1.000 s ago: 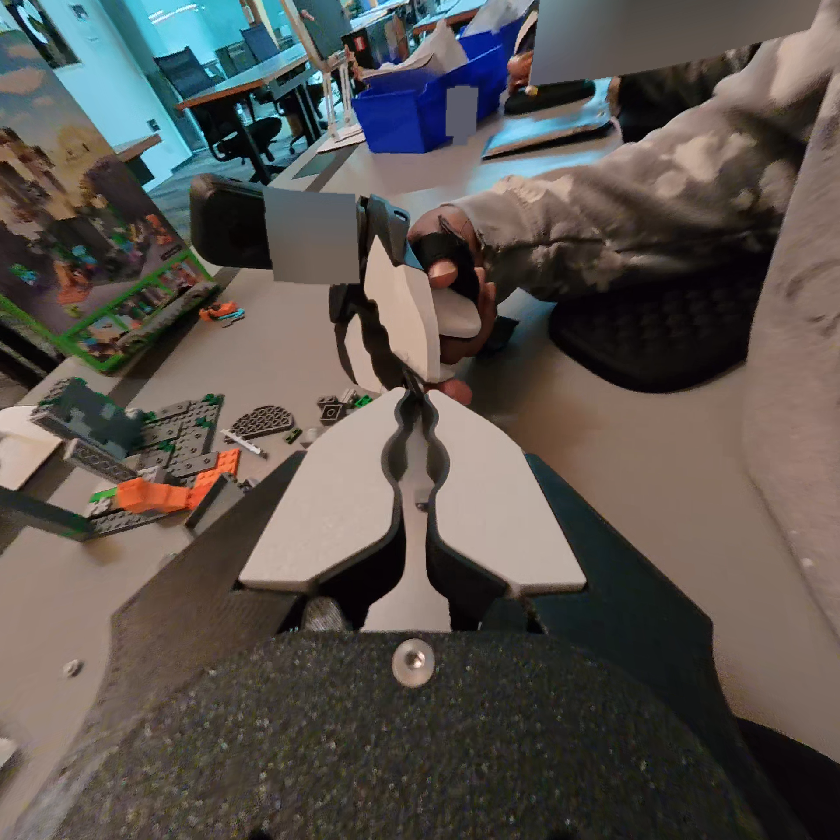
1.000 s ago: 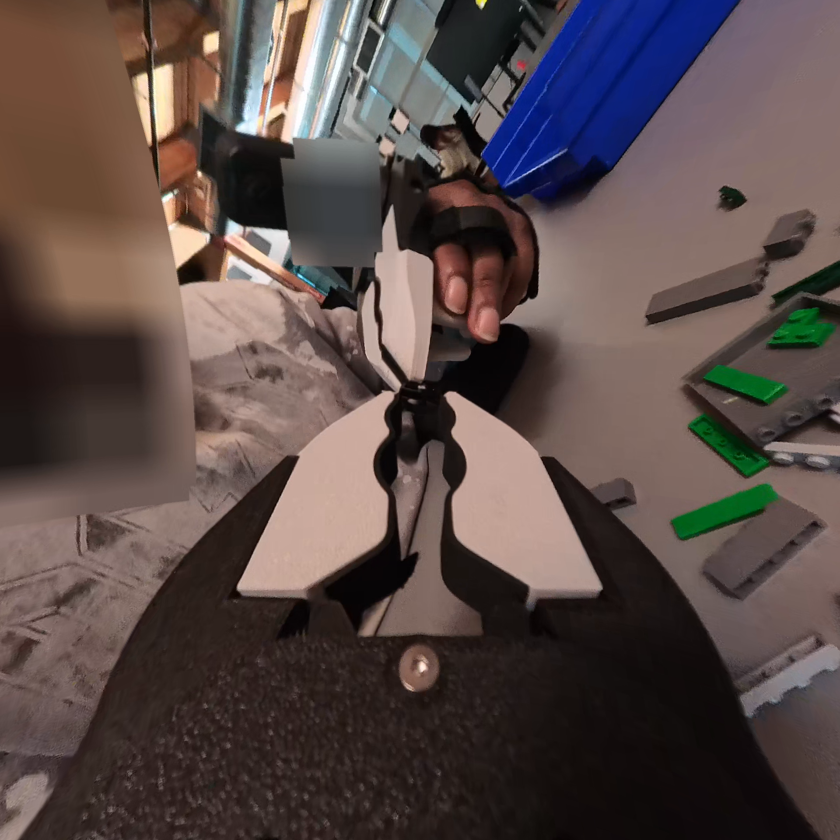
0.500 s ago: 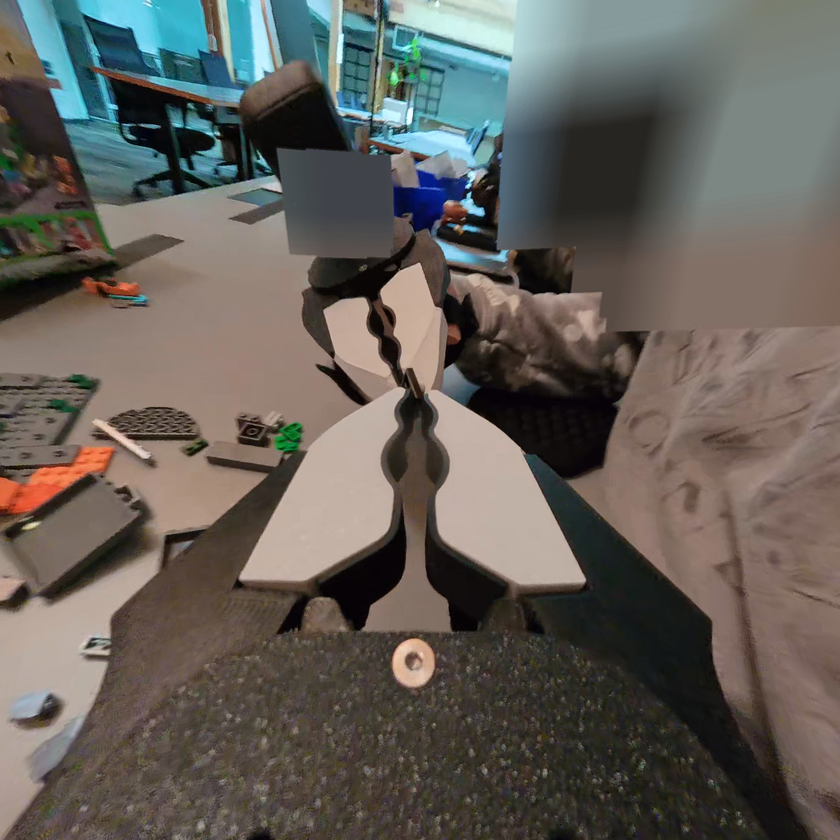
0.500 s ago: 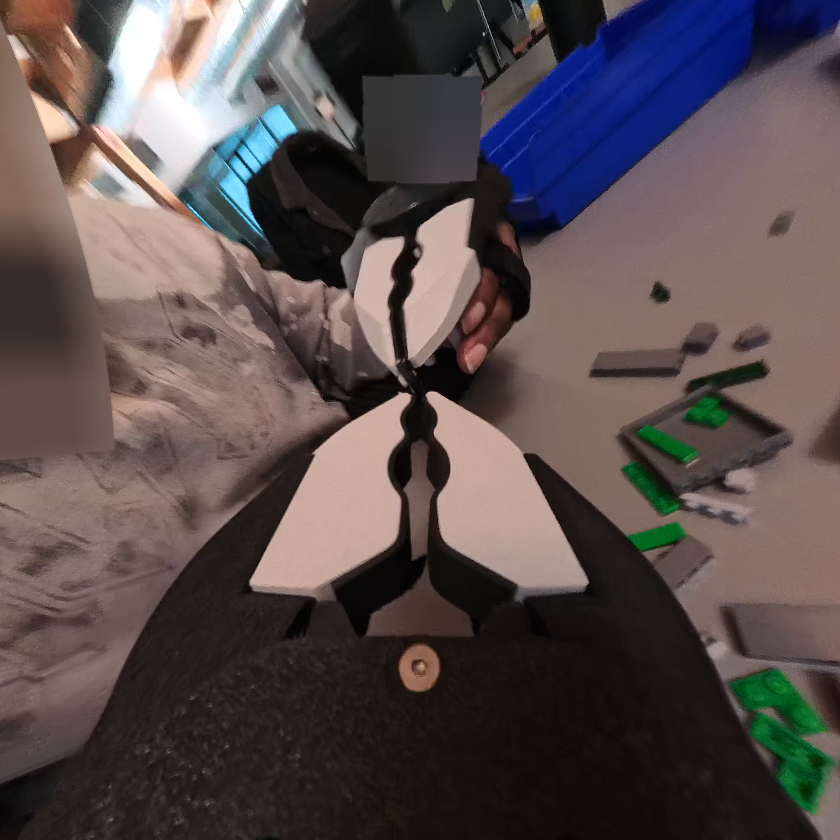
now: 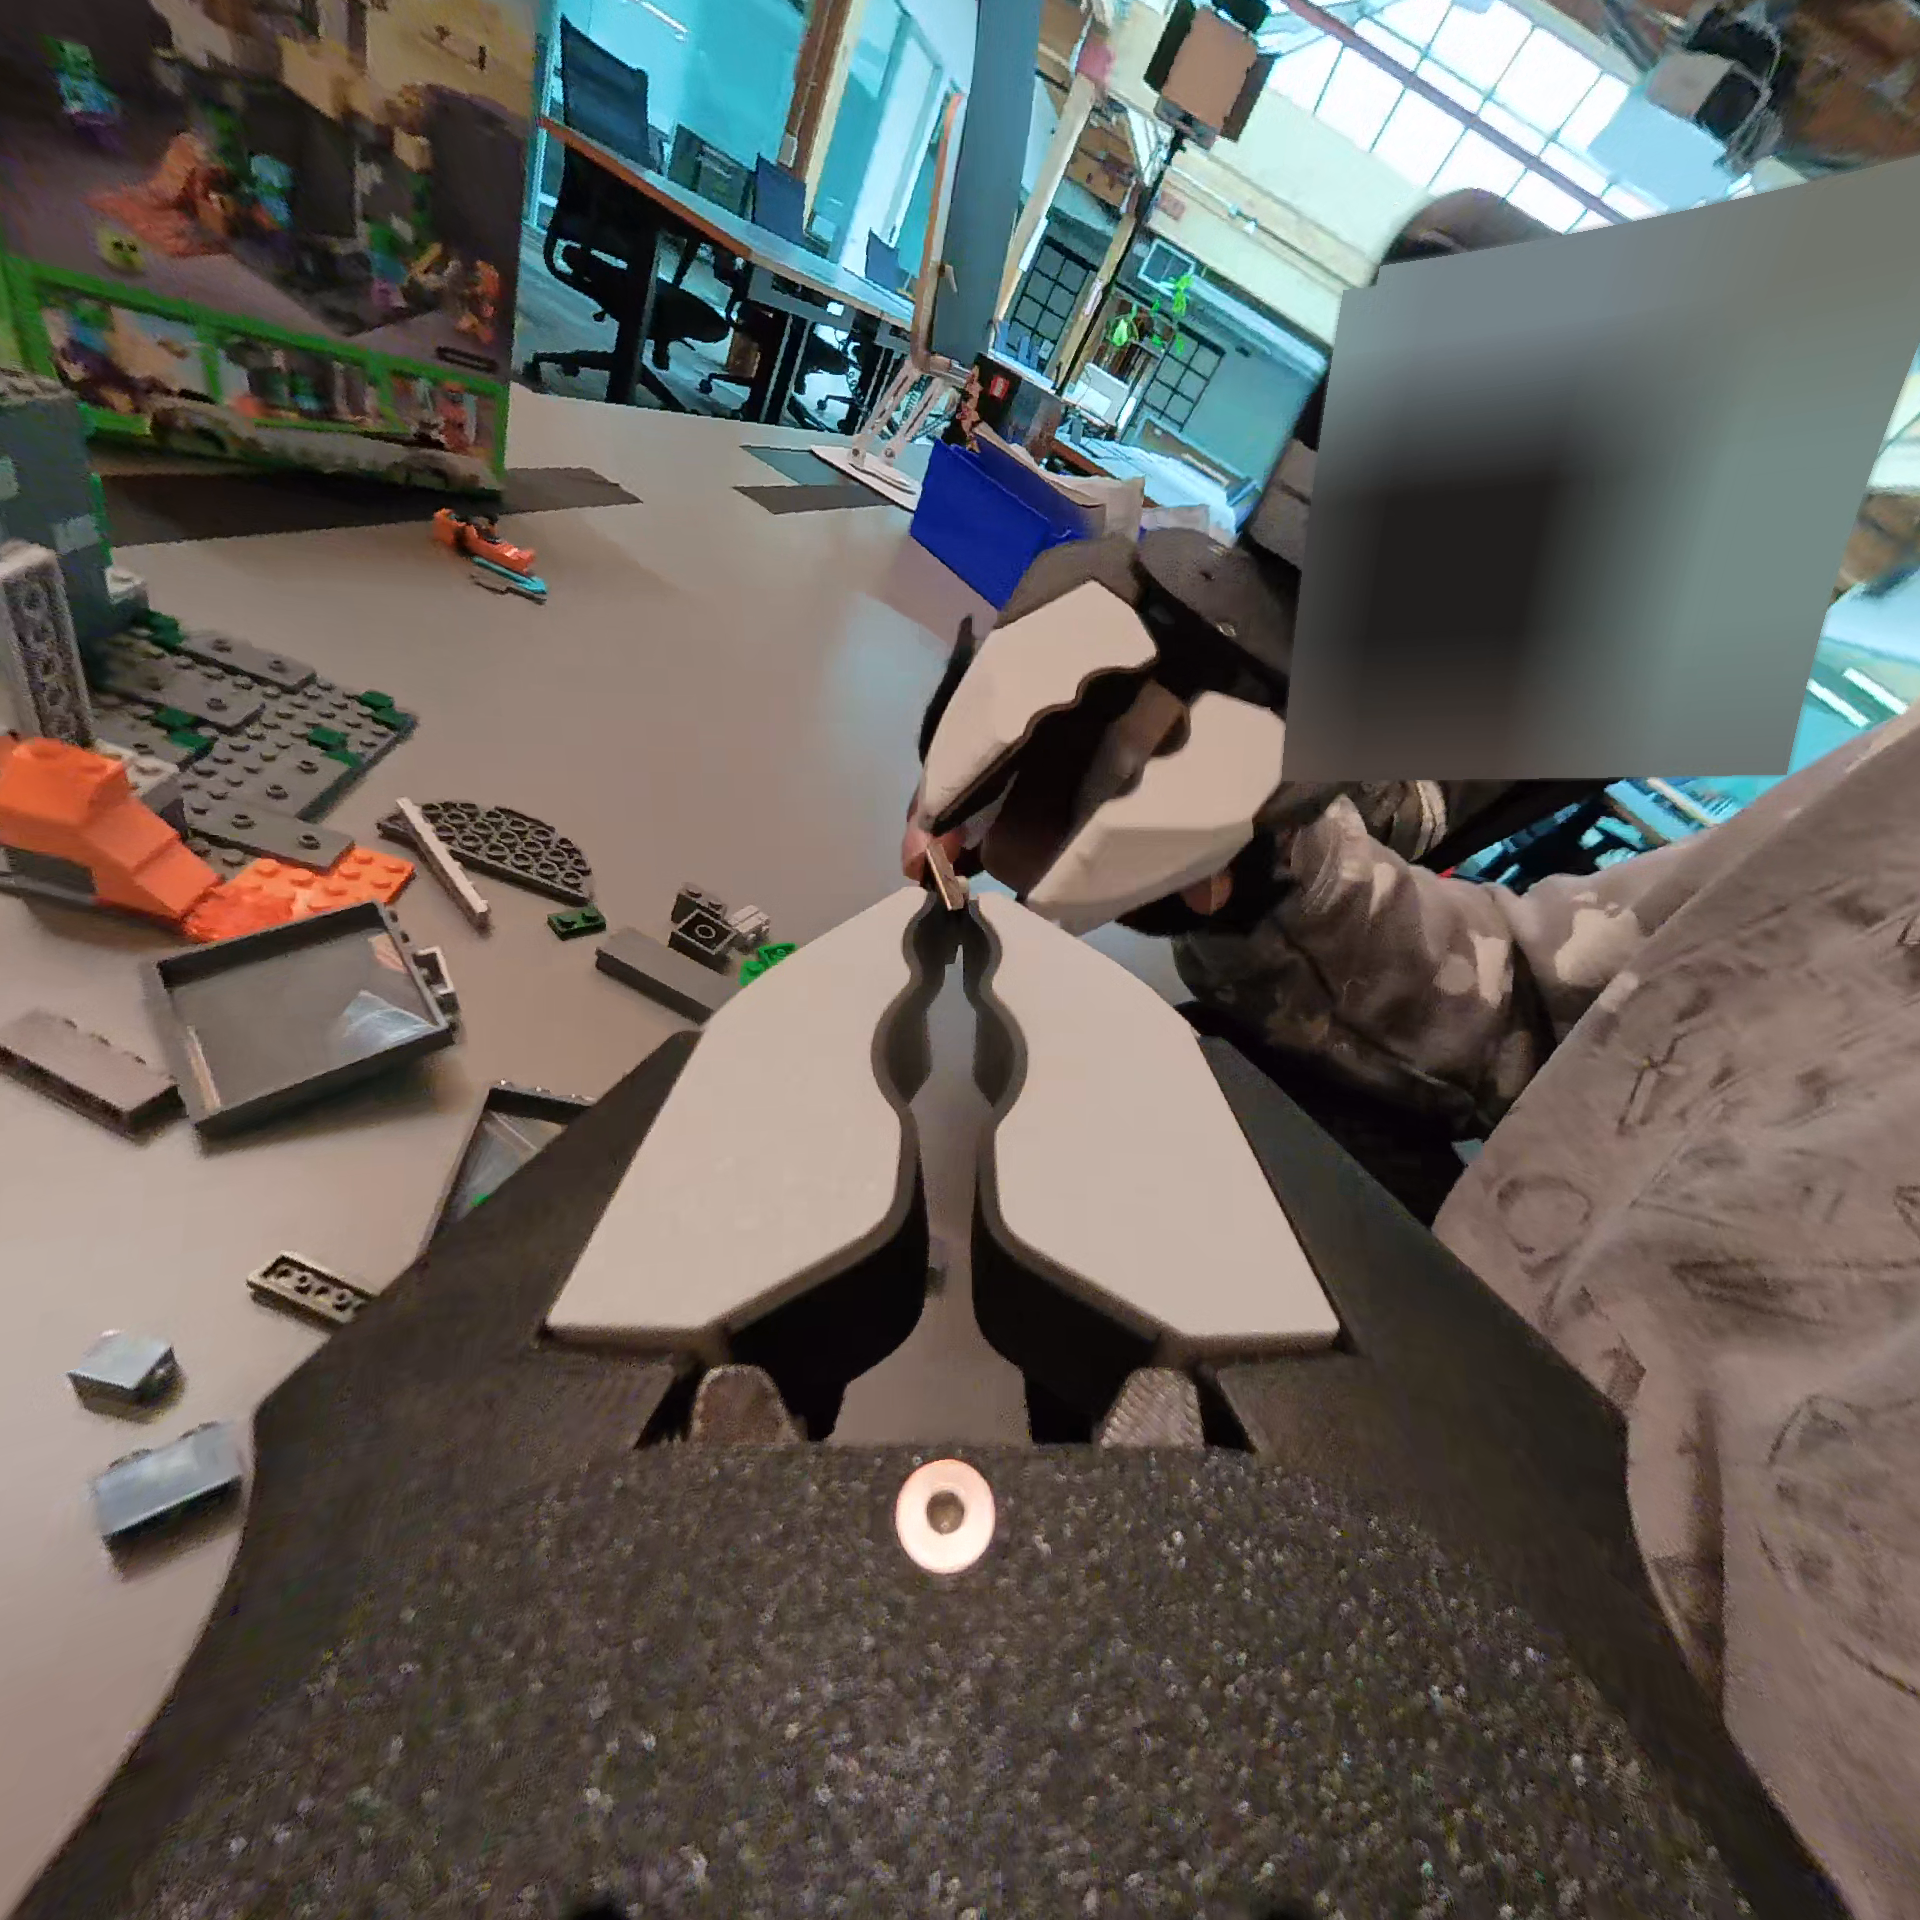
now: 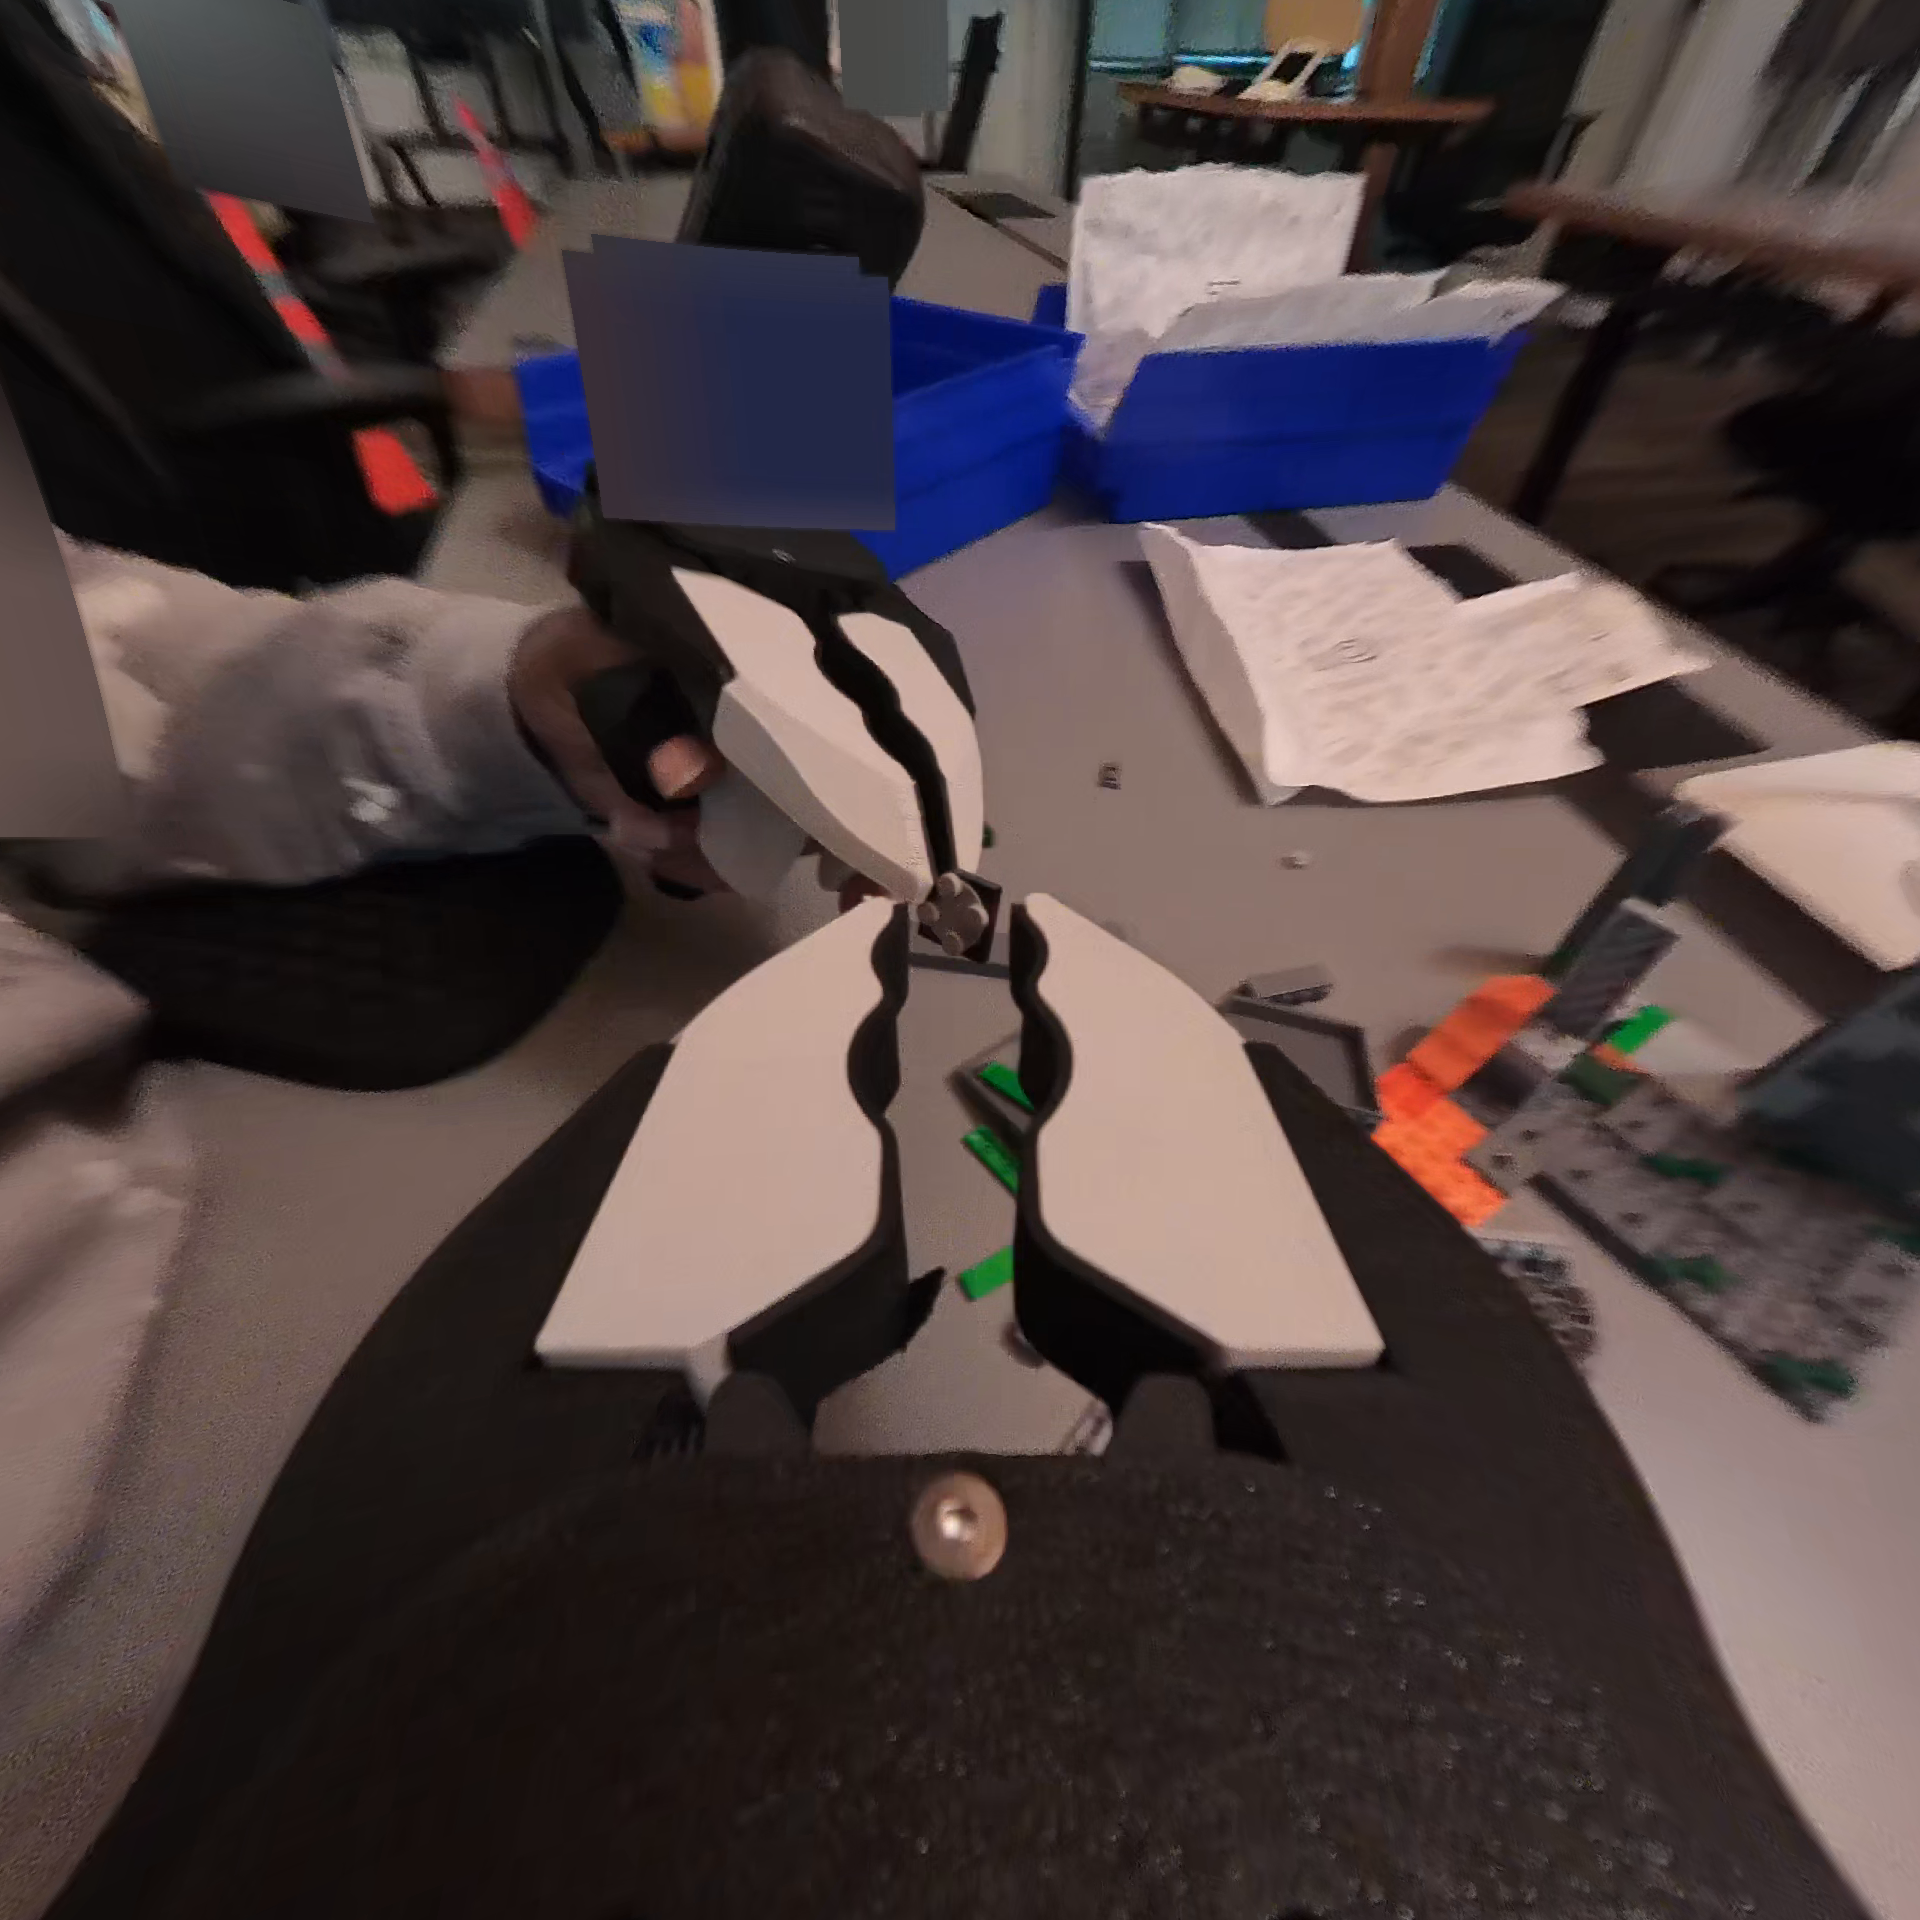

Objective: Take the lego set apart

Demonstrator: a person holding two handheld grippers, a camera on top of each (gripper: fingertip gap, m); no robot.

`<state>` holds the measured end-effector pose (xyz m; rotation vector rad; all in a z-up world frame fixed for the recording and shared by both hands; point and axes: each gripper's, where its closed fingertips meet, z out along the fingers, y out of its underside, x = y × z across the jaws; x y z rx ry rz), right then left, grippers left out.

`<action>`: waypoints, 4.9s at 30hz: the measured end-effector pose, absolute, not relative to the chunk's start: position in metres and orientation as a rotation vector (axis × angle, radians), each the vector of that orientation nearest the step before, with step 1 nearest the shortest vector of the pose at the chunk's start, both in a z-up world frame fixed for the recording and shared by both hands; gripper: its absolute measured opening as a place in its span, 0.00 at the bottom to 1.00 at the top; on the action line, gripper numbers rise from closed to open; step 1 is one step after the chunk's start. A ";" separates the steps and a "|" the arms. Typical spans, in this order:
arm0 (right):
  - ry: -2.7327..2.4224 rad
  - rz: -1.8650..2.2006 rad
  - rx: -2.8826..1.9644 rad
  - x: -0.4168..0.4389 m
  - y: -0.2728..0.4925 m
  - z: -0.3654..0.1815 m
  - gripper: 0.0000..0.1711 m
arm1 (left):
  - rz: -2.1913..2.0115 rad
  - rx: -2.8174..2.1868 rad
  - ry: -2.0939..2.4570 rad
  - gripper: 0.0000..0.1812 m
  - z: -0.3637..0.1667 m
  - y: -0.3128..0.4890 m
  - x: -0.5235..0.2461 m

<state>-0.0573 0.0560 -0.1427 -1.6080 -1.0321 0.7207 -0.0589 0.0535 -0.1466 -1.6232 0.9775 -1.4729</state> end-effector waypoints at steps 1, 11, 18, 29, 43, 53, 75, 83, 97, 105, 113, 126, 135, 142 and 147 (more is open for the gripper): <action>-1.054 0.632 -1.601 -0.058 0.058 -0.146 0.12 | -1.487 -1.638 0.955 0.02 -0.147 0.055 -0.059; -1.072 0.307 -1.498 -0.064 0.066 -0.140 0.13 | -1.727 -1.653 0.756 0.02 -0.135 0.061 -0.064; -1.075 0.375 -1.488 -0.067 0.059 -0.136 0.10 | -1.845 -1.607 0.764 0.02 -0.129 0.055 -0.066; -0.955 0.960 -1.489 -0.070 0.037 -0.112 0.05 | -2.170 -1.400 0.779 0.02 -0.107 0.033 -0.071; -0.810 1.445 -1.517 -0.073 0.026 -0.102 0.04 | -2.230 -1.323 0.779 0.02 -0.099 0.026 -0.072; -0.716 1.722 -1.555 -0.072 0.027 -0.102 0.03 | -2.168 -1.302 0.821 0.04 -0.098 0.023 -0.072; -0.583 2.003 -1.597 -0.073 0.029 -0.104 0.02 | -2.035 -1.380 0.883 0.02 -0.105 0.023 -0.068; -0.538 2.271 -1.466 -0.073 0.023 -0.095 0.03 | -2.157 -1.299 0.849 0.02 -0.095 0.013 -0.067; -0.674 1.297 -1.673 -0.054 0.061 -0.125 0.06 | -1.325 -1.482 0.918 0.02 -0.127 0.060 -0.066; -0.644 1.167 -1.754 -0.072 0.065 -0.140 0.09 | -0.863 -1.455 1.005 0.02 -0.140 0.074 -0.067; -0.606 1.158 -1.796 -0.066 0.071 -0.142 0.07 | -0.747 -1.405 1.059 0.02 -0.141 0.070 -0.063; -0.566 1.445 -1.761 -0.065 0.064 -0.136 0.07 | -0.705 -1.302 1.119 0.02 -0.136 0.060 -0.060; -0.596 1.514 -1.772 -0.063 0.060 -0.135 0.08 | -0.653 -1.242 1.168 0.02 -0.135 0.054 -0.059; -0.699 1.599 -1.800 -0.063 0.052 -0.136 0.08 | -0.603 -1.151 1.227 0.02 -0.134 0.046 -0.059; -0.673 1.801 -1.750 -0.058 0.049 -0.130 0.06 | -0.556 -1.083 1.241 0.02 -0.131 0.042 -0.058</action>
